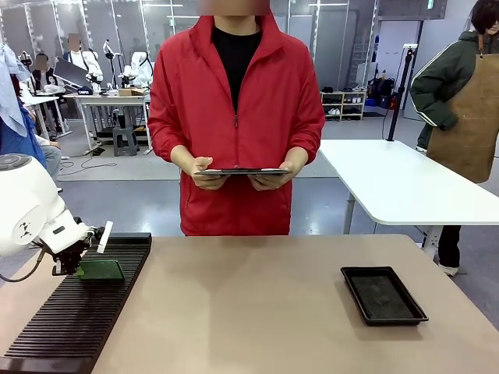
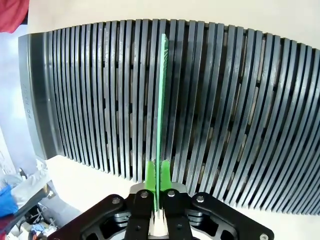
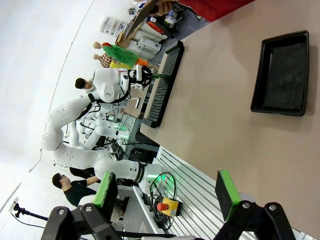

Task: Inspect the PCB.
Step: Pick up the Blank PCB and present it to the human.

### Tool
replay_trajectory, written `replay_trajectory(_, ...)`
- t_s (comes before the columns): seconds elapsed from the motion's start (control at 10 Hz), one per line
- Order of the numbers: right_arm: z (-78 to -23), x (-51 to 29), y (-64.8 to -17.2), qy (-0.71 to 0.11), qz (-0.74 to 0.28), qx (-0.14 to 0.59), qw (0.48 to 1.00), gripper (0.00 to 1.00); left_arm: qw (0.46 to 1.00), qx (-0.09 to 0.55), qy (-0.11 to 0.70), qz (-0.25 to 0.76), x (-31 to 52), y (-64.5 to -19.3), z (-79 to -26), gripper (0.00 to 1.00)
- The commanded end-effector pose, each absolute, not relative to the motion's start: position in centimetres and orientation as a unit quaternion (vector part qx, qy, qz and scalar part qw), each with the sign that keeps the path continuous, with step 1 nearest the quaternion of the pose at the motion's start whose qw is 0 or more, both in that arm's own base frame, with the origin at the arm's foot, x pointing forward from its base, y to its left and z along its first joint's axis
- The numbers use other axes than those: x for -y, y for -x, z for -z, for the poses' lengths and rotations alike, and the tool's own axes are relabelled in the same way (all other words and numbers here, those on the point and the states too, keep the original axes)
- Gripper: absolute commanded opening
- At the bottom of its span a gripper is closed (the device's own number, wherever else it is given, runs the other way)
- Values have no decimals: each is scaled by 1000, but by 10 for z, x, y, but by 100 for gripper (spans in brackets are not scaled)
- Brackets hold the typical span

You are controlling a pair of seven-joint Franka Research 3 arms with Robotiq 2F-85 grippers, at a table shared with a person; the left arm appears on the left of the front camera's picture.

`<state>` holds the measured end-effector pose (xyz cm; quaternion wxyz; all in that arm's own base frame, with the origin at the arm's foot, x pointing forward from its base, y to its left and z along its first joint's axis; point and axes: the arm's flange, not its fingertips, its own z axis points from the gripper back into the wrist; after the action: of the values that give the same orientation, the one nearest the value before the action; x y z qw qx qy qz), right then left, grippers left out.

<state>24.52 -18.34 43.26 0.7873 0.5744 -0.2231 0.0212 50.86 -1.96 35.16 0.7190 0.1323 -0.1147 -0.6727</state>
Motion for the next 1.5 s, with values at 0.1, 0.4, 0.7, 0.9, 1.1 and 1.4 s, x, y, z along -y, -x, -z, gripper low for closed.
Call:
replay_trajectory(0.1, -433, 184, -245, -577, -23, 227, 784, 100, 725, 115, -113, 669, 12, -511, -360, 0)
replay_trajectory(0.4, -433, 184, -245, -577, -23, 227, 784, 100, 729, 185, -79, 654, -5, -496, -427, 0)
replay_trajectory(0.7, -433, 184, -245, -577, -23, 227, 784, 100, 738, 210, -14, 641, -22, -492, -449, 0)
replay_trajectory(0.9, -433, 184, -245, -577, -23, 227, 784, 100, 752, 254, 115, 598, -33, -491, -448, 0)
replay_trajectory(1.1, -433, 184, -245, -577, -23, 227, 784, 100, 767, 276, 243, 525, -36, -488, -433, 0)
replay_trajectory(1.4, -433, 184, -245, -577, -23, 227, 784, 100, 788, 267, 217, 511, -33, -476, -423, 0)
